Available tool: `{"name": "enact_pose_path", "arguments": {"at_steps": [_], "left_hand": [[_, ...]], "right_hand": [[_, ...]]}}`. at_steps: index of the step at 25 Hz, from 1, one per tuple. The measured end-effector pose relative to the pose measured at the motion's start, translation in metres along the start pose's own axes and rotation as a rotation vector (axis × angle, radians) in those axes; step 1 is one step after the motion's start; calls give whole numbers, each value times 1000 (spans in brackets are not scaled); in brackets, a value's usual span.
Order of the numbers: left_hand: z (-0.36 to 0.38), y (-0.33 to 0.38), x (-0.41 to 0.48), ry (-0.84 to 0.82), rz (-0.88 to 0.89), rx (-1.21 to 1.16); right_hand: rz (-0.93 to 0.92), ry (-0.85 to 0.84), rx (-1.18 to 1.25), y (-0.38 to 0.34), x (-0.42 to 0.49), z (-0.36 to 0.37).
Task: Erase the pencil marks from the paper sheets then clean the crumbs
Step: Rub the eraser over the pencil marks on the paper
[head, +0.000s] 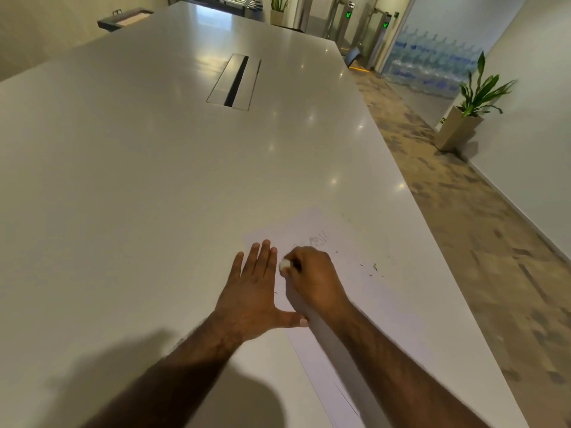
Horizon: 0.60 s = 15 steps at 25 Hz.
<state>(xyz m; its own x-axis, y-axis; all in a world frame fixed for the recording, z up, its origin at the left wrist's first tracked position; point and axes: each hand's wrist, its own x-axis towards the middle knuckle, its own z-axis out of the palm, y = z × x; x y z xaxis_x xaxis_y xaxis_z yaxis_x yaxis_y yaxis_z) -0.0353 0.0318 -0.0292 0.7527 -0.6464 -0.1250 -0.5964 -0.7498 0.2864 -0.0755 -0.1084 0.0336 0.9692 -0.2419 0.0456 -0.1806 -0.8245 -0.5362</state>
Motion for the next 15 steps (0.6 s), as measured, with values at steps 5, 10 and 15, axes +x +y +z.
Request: {"name": "enact_pose_path", "arguments": {"at_steps": [5,10,15], "left_hand": [[1,0,-1,-2,3,31],[-3,-1,-1,-9,6,38],[-3,1,-2,-23,-2,23]], "right_hand": [[-6,-50,-43,11,-32,8],[6,-18,-64,-4,-10,8],[30,-61,-57,8,-26,9]]}}
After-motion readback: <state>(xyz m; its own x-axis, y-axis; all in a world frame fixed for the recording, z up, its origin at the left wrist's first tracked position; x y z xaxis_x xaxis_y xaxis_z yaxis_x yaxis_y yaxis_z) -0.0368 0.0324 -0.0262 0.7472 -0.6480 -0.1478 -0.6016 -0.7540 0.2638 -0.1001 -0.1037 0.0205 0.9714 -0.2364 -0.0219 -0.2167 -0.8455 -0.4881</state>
